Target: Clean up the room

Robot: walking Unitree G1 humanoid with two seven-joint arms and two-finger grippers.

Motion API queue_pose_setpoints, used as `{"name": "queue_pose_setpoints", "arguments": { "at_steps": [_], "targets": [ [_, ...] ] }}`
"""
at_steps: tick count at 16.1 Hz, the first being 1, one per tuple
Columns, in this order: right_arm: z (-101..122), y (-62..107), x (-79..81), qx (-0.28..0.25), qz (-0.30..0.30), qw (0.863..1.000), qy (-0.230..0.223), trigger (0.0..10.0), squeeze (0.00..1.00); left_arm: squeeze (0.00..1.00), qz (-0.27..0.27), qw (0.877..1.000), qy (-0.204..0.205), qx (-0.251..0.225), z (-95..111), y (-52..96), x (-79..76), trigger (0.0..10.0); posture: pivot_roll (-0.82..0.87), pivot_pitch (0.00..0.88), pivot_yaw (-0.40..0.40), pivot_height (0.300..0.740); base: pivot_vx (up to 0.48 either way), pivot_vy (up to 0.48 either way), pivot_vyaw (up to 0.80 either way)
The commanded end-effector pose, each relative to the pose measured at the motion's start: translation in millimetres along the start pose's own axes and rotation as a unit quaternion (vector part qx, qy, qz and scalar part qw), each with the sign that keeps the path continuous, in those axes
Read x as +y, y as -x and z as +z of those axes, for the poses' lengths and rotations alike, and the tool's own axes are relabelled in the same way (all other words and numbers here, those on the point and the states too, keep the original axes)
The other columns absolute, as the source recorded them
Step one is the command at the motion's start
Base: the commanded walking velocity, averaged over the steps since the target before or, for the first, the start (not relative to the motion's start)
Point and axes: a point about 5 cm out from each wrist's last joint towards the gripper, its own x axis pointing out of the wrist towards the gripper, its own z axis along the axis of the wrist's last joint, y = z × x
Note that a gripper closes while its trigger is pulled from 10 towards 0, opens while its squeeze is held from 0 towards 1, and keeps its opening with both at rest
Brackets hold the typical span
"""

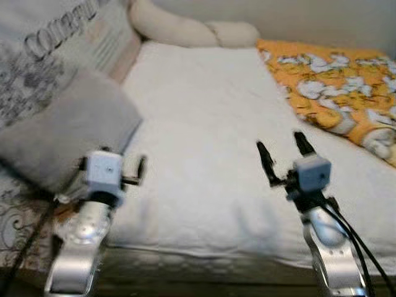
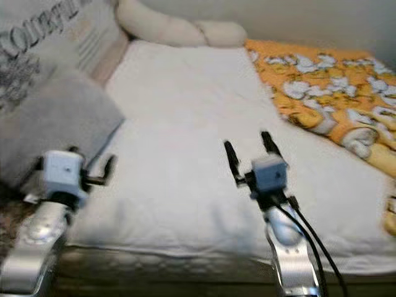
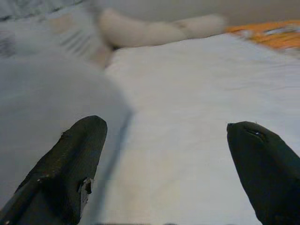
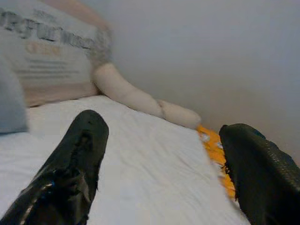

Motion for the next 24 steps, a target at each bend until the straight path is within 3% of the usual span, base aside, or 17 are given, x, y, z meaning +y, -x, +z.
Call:
{"name": "queue_pose_setpoints", "arguments": {
  "at_steps": [1, 2, 3, 4, 5, 6, 7, 10, 11, 16, 24],
  "targets": [
    [4, -2.4, 1.5, -0.017, 0.000, 1.000, 0.003, 10.0, 1.00, 1.00, 0.006, 1.000, -0.007, -0.001, 3, 0.7, 4.4, 10.0, -0.03, 0.000, -0.053, 0.740, 0.000, -0.379, 0.00],
    [2, -2.3, 1.6, -0.015, -0.005, 1.000, -0.009, 10.0, 1.00, 1.00, 0.006, 1.000, -0.008, 0.000, 2, 0.8, 4.1, 10.0, -0.03, 0.000, -0.052, 0.740, 0.000, -0.368, 0.00],
    [-5, -4.7, -2.2, 0.009, -0.049, 0.992, -0.112, 10.0, 1.00, 1.00, 0.005, 1.000, -0.007, 0.000, 2, 0.4, 3.2, 10.0, -0.03, 0.000, -0.050, 0.740, 0.000, -0.337, 0.00],
    [-14, -7.6, 7.4, 0.049, -0.032, 0.959, -0.276, 10.0, 1.00, 1.00, 0.003, 1.000, -0.006, 0.002, 2, 0.4, 2.5, 10.0, -0.03, 0.000, -0.048, 0.740, 0.000, -0.337, 0.00],
    [-14, -7.9, 10.7, 0.054, -0.020, 0.950, -0.305, 10.0, 1.00, 1.00, 0.002, 1.000, -0.007, 0.002, 2, 0.4, 2.3, 10.0, -0.03, 0.000, -0.048, 0.740, 0.000, -0.337, 0.00],
    [-7, -5.0, 21.3, 0.050, 0.054, 0.920, -0.386, 10.0, 1.00, 1.00, 0.001, 1.000, -0.010, 0.004, 1, 0.2, 3.0, 10.0, -0.03, 0.000, -0.050, 0.740, 0.000, -0.337, 0.00],
    [-3, -3.6, 23.4, 0.043, 0.076, 0.906, -0.414, 10.0, 1.00, 1.00, 0.002, 1.000, -0.012, 0.005, 1, 0.0, 3.6, 10.0, -0.03, 0.000, -0.049, 0.740, 0.000, -0.334, 0.00],
    [15, 0.4, 18.3, 0.011, 0.139, 0.836, -0.531, 10.0, 1.00, 1.00, 0.007, 1.000, -0.011, 0.005, 3, -2.5, 5.3, 10.0, -0.04, 0.000, -0.041, 0.740, 0.000, -0.337, 0.00],
    [17, 1.1, 14.4, 0.015, 0.149, 0.826, -0.543, 10.0, 1.00, 1.00, 0.007, 1.000, -0.011, 0.005, 3, -3.6, 4.5, 10.0, -0.04, 0.000, -0.040, 0.740, 0.000, -0.334, 0.00],
    [13, -4.5, 8.4, 0.035, 0.126, 0.849, -0.512, 10.0, 1.00, 1.00, 0.016, 1.000, -0.017, 0.007, 3, -5.4, 5.4, 10.0, -0.04, 0.000, -0.046, 0.740, 0.000, -0.337, 0.00],
    [13, -5.7, 7.9, 0.043, 0.135, 0.843, -0.520, 10.0, 1.00, 1.00, 0.022, 0.999, -0.023, 0.011, 3, -8.6, 6.4, 10.0, -0.03, 0.000, -0.049, 0.740, 0.000, -0.338, 0.00]
  ]
}}
